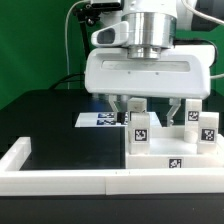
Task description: Assemble square table
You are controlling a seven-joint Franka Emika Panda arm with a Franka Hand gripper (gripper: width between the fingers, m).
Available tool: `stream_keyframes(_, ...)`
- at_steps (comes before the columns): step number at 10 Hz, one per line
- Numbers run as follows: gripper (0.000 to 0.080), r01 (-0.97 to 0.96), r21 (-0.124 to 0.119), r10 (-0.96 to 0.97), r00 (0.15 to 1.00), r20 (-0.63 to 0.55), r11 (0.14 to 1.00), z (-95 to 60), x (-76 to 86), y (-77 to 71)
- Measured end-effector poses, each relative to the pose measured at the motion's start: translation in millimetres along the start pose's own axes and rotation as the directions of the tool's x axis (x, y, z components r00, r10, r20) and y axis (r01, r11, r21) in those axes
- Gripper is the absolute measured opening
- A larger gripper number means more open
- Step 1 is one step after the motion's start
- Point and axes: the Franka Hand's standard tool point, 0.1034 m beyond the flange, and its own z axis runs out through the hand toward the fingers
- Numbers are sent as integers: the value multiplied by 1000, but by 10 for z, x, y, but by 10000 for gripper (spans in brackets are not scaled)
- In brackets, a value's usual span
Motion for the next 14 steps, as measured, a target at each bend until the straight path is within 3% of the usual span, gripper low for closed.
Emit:
stream_keyframes(5,649,315,-18,-315,949,3,949,1,22,34)
stream_keyframes(7,649,299,-18,-299,954,2,954,-3,13,-4)
stream_keyframes(8,518,300,-18,-300,954,2,954,-2,13,0)
stream_keyframes(9,518,299,-18,-299,954,2,954,-1,14,4)
stream_keyframes(10,379,299,-18,-299,954,2,954,-1,15,6)
stream_keyframes(11,301,296,-19,-296,955,-2,955,-11,31,14)
stream_keyframes(14,301,295,-19,-295,955,-3,955,-12,32,13)
